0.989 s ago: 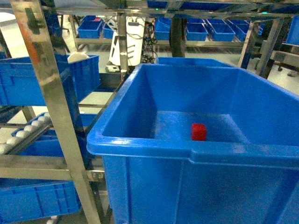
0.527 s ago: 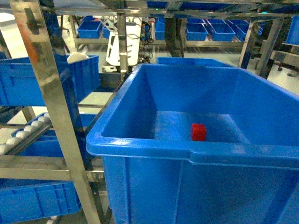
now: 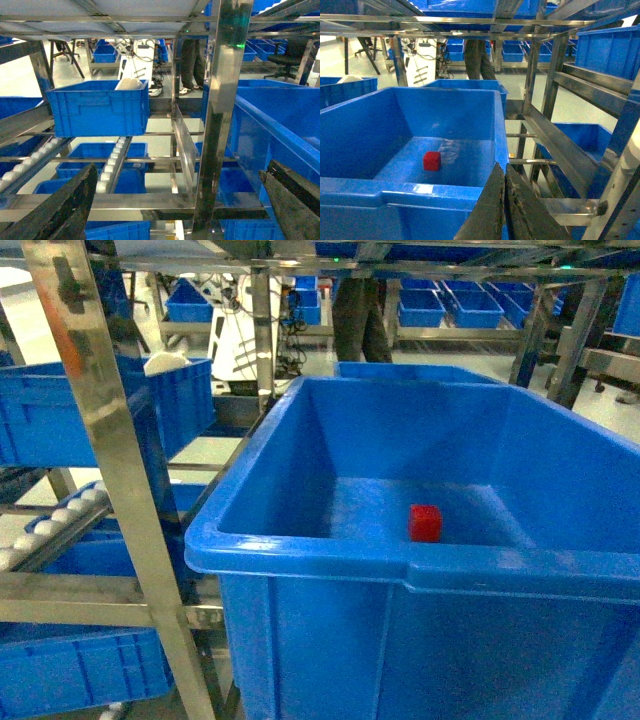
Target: Place magnetic block on left shelf second layer
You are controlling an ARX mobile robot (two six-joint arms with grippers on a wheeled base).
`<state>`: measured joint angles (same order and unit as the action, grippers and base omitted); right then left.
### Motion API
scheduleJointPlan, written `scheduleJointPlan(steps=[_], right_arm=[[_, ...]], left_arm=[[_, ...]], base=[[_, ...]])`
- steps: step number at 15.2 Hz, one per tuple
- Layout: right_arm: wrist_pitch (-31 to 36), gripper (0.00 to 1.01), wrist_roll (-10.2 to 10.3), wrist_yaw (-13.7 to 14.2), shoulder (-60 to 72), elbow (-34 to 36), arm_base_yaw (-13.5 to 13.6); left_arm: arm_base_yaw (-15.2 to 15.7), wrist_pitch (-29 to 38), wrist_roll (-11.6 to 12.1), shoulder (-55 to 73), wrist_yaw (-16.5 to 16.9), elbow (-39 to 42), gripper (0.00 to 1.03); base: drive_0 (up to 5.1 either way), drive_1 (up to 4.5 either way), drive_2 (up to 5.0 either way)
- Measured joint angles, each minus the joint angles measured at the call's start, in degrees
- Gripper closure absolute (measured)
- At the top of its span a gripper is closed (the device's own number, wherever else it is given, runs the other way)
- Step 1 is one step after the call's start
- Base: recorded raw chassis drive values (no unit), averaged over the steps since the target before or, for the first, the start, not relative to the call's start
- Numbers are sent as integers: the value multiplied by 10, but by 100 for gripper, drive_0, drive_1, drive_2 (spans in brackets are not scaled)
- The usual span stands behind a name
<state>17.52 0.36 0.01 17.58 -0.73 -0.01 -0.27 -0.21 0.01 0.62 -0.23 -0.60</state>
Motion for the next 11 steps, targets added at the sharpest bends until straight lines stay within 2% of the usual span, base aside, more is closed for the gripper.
scheduleJointPlan(steps=[6,7,8,11], right_arm=[[-85,99,0,0,-82,0,0],[-150,99,0,-1,-124,0,0],[-178,99,0,0,-168,0,0],[-179,99,0,0,-173,0,0]], left_arm=[[0,0,0,0,0,0,5],[0,0,0,0,0,0,5],[0,0,0,0,0,0,5],[0,0,0,0,0,0,5]], base=[[0,0,0],[0,0,0],[0,0,0],[0,0,0]])
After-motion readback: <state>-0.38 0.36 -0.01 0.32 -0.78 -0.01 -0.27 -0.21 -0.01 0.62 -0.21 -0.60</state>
